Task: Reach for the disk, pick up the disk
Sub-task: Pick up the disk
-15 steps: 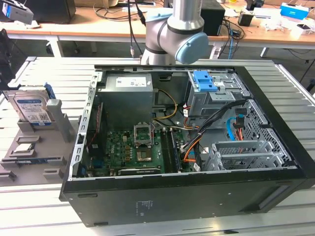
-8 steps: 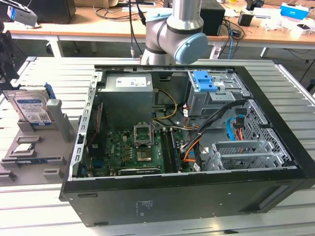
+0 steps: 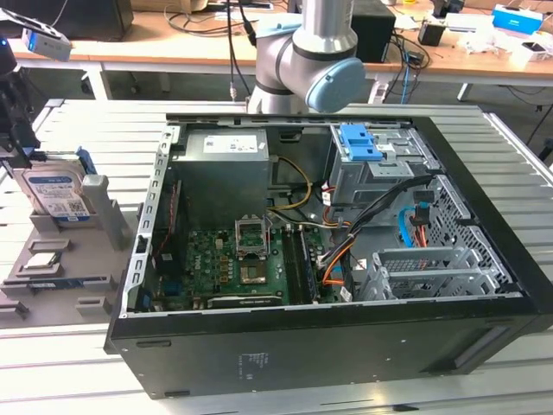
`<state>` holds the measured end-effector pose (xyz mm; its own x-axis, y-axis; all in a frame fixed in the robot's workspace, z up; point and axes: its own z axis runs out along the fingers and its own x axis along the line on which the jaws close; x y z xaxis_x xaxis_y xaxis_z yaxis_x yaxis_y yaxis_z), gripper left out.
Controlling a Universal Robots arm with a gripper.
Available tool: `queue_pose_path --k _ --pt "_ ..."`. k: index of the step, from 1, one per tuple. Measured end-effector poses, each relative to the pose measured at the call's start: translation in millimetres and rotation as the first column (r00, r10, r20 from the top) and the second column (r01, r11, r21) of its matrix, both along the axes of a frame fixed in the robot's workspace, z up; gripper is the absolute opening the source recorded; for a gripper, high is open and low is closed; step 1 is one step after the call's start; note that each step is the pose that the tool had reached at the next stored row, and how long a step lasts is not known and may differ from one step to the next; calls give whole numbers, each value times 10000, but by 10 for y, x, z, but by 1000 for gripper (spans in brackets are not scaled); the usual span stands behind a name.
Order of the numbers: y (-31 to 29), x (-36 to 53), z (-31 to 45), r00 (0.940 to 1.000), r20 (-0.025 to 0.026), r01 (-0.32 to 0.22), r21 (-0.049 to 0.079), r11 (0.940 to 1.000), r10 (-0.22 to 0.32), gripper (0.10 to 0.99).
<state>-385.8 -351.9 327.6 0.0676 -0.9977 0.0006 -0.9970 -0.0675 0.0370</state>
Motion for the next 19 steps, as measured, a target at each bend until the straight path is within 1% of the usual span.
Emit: queue_pose_path --k 1,3,4,6,7,8,12,13,17,19 --pt "3 0 4 10000 0 1 -28 10000 -1 482" --pt "5 1 2 10000 -4 -1 -31 10000 1 482" --pt "6 2 -11 10000 -5 -1 -32 10000 1 482" --pt "14 17 -65 10000 -24 6 -32 10000 -7 482" --pt "28 41 -106 10000 -43 9 -32 10000 -9 482" --pt "38 51 -130 10000 -52 8 -31 10000 -8 482" --pt "75 59 -221 10000 -75 10 -32 10000 -10 482" --pt "82 61 -254 10000 -79 9 -32 10000 -9 482" --pt "95 63 -349 10000 -87 8 -32 10000 -8 482" --pt "96 63 -368 10000 -86 9 -31 10000 -10 482"
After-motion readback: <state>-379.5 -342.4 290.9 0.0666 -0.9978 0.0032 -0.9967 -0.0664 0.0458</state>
